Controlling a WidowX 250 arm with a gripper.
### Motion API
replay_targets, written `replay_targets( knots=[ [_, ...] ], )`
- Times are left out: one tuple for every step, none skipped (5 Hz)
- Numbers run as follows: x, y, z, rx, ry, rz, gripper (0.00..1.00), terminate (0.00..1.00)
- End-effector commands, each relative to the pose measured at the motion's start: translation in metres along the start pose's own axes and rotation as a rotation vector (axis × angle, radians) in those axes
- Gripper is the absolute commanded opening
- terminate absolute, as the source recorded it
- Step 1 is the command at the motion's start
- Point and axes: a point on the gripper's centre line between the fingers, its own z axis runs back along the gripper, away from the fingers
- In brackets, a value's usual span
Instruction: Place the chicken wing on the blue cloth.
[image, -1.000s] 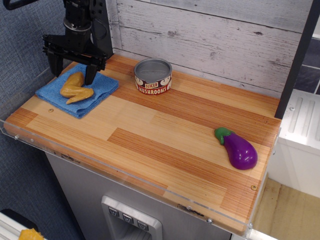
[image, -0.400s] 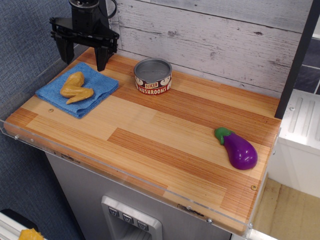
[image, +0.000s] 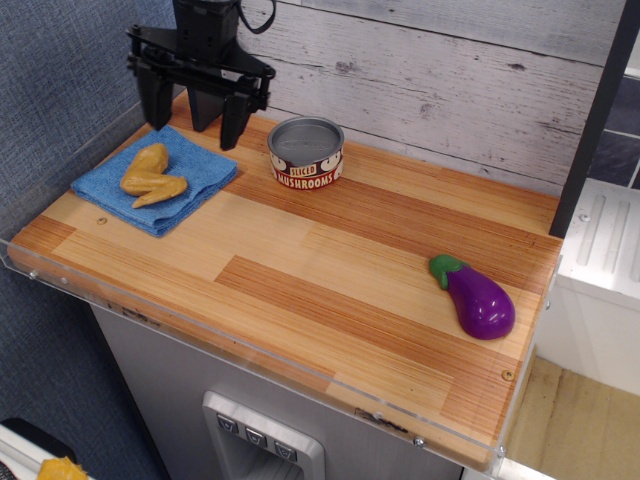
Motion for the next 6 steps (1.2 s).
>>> replay_targets(
  knots=[
    [-0.069,0.014,0.048,-0.076,-0.05,0.079,1.0,0.0],
    [-0.089,0.029,0.049,-0.138,-0.065,0.001,1.0,0.0],
    [-0.1,0.029,0.046,-0.147,-0.052,-0.051,1.0,0.0],
    [-0.116,0.022,0.047,-0.158,-0.071,-0.114,1.0,0.0],
    [-0.116,0.022,0.047,-0.158,-0.071,-0.114,1.0,0.0],
    [-0.116,0.022,0.047,-0.158,-0.071,-0.114,1.0,1.0]
  ],
)
